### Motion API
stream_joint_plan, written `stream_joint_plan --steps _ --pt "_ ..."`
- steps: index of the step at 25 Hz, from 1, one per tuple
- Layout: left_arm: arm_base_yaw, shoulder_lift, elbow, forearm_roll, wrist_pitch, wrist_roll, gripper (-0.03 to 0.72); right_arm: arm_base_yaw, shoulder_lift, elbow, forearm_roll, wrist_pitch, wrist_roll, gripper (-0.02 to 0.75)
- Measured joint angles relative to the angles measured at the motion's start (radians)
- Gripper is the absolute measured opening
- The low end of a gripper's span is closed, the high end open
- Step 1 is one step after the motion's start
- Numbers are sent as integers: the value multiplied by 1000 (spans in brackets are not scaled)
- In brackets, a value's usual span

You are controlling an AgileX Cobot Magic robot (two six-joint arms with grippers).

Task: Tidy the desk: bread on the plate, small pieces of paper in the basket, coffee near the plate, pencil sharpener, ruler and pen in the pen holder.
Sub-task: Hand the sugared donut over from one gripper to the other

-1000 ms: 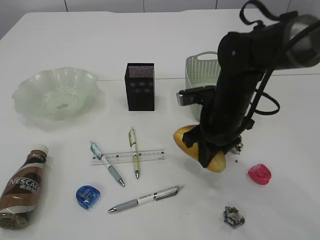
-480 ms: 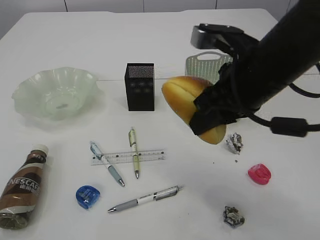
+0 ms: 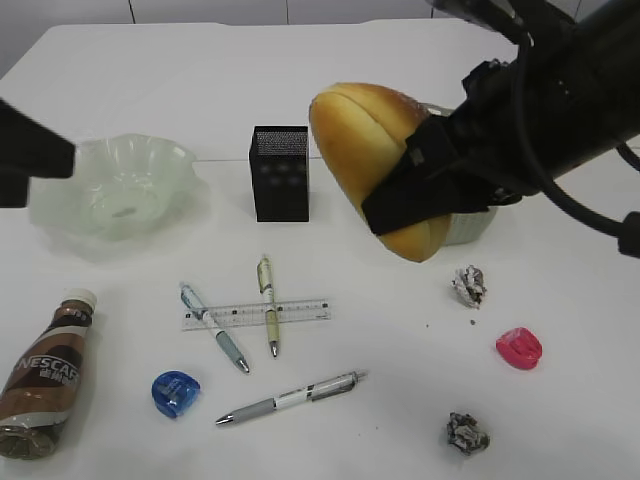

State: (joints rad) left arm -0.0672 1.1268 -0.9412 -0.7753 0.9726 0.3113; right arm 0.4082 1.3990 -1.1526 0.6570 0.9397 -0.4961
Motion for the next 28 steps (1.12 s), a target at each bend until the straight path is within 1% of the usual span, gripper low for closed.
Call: stream_joint_plan --steps 2,4,8,10,11,13,19,24,28 --pt "0 68 0 -159 0 121 517 0 0 0 35 17 -5 193" --pt "0 132 0 -344 25 251 519 0 0 2 73 18 -5 193" --pt "0 266 0 -670 166 445 536 0 0 2 146 21 -20 192" --pt "-2 316 0 -783 191 506 561 2 0 2 176 23 -29 192" --pt "-6 329 0 -819 191 524 571 2 0 2 183 23 -29 193" --pt "-22 349 0 -852 191 540 586 2 0 2 195 23 -29 193" --pt "-125 370 -13 -921 194 567 591 2 0 2 205 3 -31 193" --pt "-194 425 -47 -941 195 589 591 2 0 2 222 -9 -42 193" --pt "-229 465 -88 -955 195 597 592 2 0 2 237 -9 -48 193"
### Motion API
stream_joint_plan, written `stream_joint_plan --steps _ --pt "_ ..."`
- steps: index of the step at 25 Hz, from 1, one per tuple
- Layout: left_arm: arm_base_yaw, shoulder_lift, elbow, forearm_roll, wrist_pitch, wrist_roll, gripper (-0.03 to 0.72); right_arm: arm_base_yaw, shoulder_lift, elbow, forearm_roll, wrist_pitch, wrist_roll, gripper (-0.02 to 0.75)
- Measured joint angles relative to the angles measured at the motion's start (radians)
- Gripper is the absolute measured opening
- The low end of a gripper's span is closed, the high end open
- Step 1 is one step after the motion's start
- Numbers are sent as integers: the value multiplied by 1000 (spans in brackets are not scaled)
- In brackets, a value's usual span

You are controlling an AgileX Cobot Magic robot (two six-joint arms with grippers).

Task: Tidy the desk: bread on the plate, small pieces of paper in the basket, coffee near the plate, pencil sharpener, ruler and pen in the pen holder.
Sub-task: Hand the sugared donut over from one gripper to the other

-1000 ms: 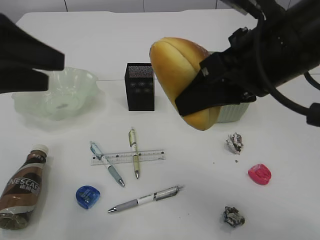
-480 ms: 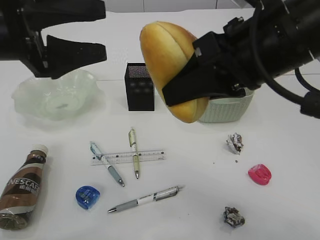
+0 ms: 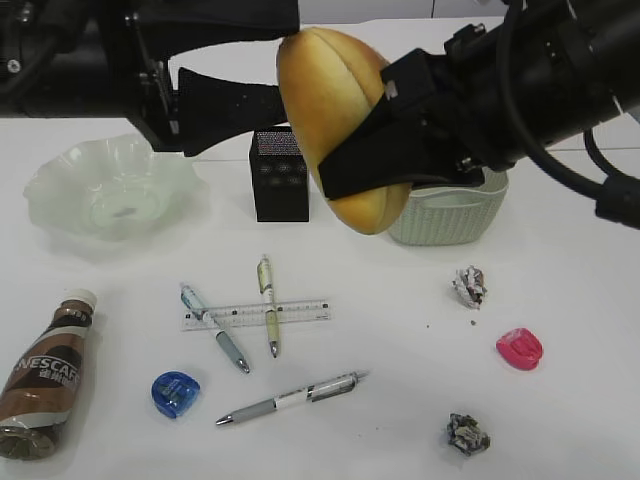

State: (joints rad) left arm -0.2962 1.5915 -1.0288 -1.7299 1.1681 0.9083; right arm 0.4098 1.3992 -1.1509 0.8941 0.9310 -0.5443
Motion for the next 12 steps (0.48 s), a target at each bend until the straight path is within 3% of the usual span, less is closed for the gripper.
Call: stream_joint_plan --steps 12 --pt "-62 48 -55 -11 -30 6 592 0 0 0 -4 2 -2 193"
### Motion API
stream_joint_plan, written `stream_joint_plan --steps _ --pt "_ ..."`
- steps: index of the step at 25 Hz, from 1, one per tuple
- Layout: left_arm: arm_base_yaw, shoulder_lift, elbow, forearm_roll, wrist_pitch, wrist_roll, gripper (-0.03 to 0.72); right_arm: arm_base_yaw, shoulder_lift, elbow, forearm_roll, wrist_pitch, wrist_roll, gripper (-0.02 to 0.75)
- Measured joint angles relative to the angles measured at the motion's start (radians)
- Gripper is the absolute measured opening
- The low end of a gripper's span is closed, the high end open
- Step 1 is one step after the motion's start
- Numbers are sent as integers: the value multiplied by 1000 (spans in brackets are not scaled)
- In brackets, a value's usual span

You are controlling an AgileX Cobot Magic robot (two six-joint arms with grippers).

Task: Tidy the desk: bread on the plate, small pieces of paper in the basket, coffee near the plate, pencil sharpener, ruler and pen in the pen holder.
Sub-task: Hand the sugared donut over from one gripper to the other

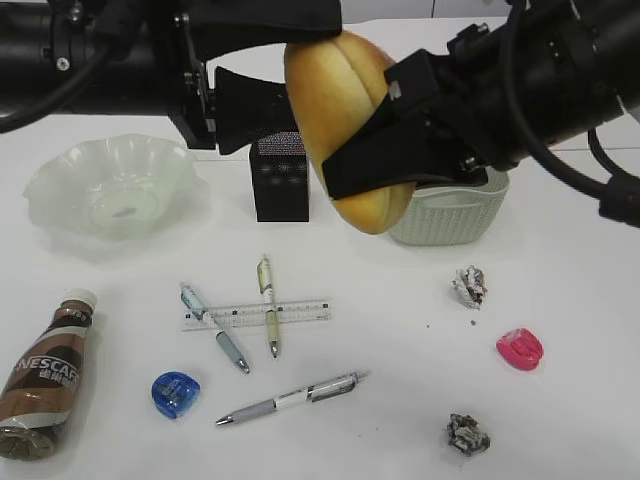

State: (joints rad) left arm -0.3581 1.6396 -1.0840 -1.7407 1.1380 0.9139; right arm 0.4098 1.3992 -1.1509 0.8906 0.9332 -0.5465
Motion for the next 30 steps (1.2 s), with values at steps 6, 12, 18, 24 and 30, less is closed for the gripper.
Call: stream_joint_plan --steps 6,12,18,24,30 --pt "-32 4 -1 -6 -42 8 591 -2 0 0 -19 2 2 193" --pt "-42 8 -1 -8 -61 10 585 -3 0 2 -25 2 3 193" --pt "-42 12 -1 -6 -62 10 419 -3 0 2 -21 4 6 193" --pt "-42 12 -1 -4 -62 10 221 -3 0 2 -13 4 4 193" --pt "-42 12 -1 0 -62 10 181 -3 0 2 -11 8 4 193"
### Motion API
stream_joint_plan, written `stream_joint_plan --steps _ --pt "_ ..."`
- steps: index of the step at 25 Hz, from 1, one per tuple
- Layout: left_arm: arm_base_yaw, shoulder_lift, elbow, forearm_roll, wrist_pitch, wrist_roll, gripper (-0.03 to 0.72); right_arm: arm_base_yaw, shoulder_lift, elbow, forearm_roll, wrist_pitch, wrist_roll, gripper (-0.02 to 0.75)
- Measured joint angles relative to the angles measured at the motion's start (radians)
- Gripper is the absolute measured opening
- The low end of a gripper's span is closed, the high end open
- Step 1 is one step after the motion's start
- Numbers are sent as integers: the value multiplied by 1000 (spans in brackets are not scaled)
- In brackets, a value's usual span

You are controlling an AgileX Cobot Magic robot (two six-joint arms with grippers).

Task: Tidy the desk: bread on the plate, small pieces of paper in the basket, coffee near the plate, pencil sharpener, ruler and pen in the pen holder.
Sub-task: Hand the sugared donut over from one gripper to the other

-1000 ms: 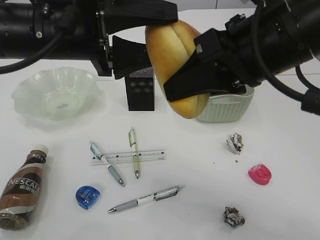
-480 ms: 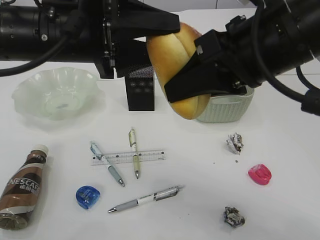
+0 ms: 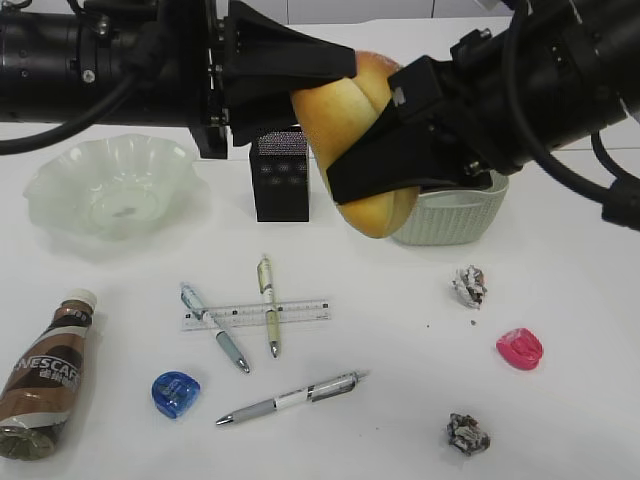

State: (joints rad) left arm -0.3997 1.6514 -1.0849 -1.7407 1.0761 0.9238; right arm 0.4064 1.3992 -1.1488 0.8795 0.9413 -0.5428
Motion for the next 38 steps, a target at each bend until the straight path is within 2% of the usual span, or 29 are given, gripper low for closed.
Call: stream_joint_plan --steps 5,7,9,13,15,38 --pt "0 0 0 0 0 0 179 0 0 0 0 0 0 195" --pt "0 0 0 0 2 0 178 0 0 0 0 0 7 221" --pt "0 0 0 0 6 0 177 0 0 0 0 9 20 303" --pt "-5 0 0 6 29 0 176 0 0 0 9 33 45 581" --pt "-14 0 0 8 49 0 176 2 0 0 26 35 52 632" --pt "-18 2 -5 42 49 -22 174 2 0 0 15 50 54 647"
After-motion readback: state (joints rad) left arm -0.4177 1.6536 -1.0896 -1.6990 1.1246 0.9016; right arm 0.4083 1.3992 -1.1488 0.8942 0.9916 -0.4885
